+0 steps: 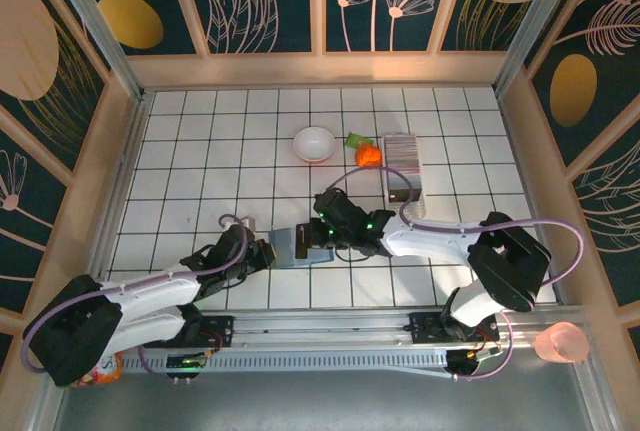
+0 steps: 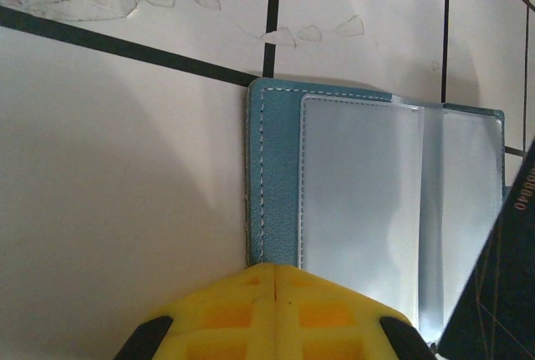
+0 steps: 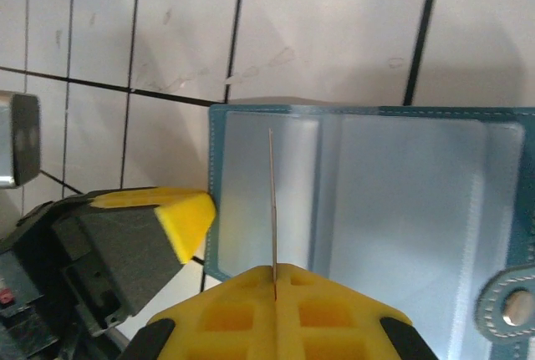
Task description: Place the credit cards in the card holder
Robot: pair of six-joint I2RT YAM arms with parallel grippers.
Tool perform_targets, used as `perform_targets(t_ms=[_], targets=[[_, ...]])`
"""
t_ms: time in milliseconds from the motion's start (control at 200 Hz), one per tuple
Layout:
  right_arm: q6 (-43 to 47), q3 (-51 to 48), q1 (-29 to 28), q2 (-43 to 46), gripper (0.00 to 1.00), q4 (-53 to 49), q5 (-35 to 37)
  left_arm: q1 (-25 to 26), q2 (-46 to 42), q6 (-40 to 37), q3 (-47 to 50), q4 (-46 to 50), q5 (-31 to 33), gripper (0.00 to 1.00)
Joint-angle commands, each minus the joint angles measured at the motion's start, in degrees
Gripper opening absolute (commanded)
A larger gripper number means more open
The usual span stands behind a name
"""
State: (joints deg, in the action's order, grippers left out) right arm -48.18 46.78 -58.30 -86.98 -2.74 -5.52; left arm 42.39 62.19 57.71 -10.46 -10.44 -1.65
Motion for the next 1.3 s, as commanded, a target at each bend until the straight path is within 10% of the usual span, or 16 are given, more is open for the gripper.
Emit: perform_targets(t_ms=[0,1296], targets=[[-1.33,-1.57,0.76,-0.24,0.0,0.81,2.13,0.01,1.43,-0.18,0.26,2.0,-0.99,0.0],[-6.74,-6.53,2.58,-1.35,0.0,8.87,-1.44,0.01,2.49,0.56,0.75,2.18,-0.46,0.0]])
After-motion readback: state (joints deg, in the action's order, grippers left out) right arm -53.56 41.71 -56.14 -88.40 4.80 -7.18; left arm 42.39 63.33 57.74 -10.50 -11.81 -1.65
